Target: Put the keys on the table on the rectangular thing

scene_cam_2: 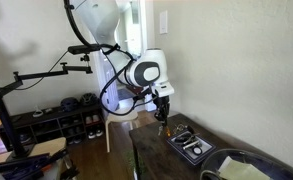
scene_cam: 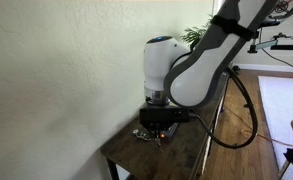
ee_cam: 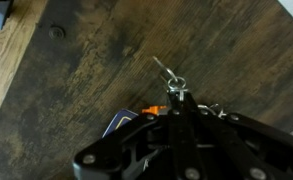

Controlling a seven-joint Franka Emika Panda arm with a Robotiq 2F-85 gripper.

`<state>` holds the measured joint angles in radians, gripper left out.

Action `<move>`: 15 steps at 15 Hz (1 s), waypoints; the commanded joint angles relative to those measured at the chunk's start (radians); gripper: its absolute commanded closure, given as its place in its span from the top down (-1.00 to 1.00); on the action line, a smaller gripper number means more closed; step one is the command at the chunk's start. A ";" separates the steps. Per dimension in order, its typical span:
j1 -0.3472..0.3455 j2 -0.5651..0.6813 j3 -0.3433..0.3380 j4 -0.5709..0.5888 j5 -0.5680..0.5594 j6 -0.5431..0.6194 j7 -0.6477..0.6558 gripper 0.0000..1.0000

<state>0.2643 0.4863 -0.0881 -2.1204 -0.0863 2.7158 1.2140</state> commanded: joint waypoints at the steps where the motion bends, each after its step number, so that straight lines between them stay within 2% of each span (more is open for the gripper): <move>1: 0.017 -0.075 -0.006 -0.044 0.005 0.024 0.004 -0.89; 10: 0.006 -0.135 -0.035 -0.034 -0.027 0.015 0.014 -0.89; 15: -0.003 -0.151 -0.092 -0.029 -0.064 0.016 0.033 -0.89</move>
<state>0.2646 0.3803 -0.1472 -2.1190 -0.1072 2.7193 1.2140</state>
